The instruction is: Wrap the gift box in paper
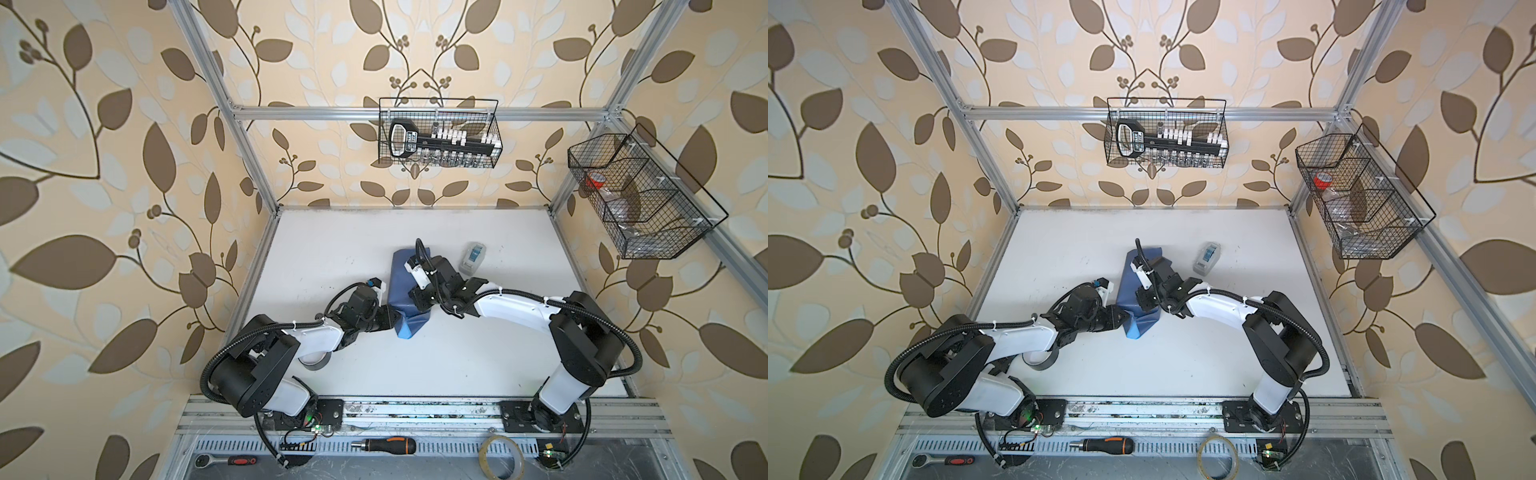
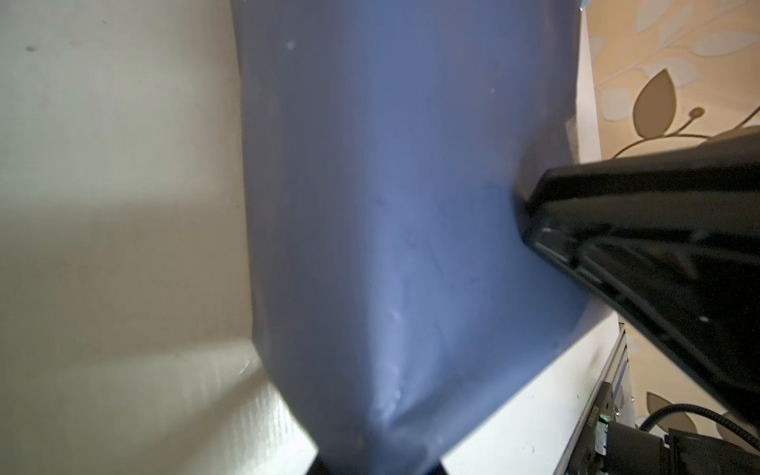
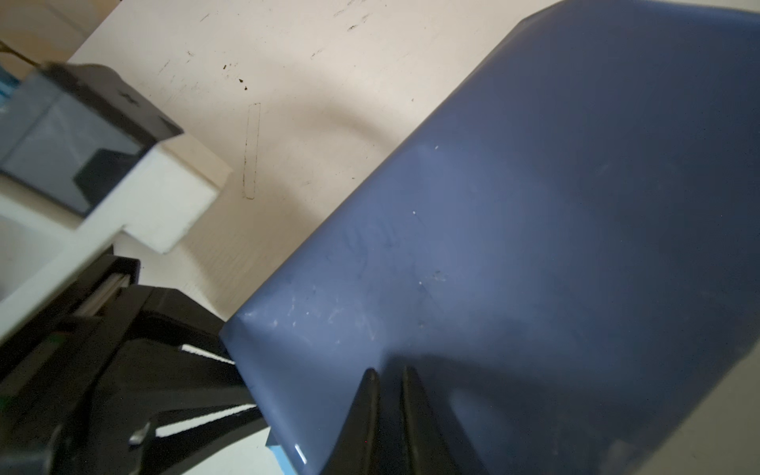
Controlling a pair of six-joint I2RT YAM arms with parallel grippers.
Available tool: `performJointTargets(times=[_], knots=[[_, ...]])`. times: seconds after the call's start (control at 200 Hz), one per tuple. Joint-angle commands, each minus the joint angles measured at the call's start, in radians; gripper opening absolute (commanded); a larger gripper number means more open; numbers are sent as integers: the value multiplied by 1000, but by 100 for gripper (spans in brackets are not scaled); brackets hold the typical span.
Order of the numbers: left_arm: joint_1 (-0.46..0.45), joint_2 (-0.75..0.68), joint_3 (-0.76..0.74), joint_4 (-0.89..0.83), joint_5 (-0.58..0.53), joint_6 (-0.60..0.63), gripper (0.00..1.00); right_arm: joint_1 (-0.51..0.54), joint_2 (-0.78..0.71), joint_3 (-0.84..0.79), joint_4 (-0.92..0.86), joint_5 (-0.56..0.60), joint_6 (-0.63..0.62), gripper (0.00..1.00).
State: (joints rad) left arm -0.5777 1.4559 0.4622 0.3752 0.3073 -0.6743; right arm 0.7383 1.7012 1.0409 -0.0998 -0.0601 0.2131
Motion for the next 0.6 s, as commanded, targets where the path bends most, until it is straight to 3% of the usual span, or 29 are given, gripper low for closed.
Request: performJointTargets(times=[0.0,0.595], knots=[[-12,27,3,82,-29,-19,15,1,40,-39,-48,-16,-3,13],[-29,56,-30,91,-147,27,22,3,46,-38,-49,-20,-6,12]])
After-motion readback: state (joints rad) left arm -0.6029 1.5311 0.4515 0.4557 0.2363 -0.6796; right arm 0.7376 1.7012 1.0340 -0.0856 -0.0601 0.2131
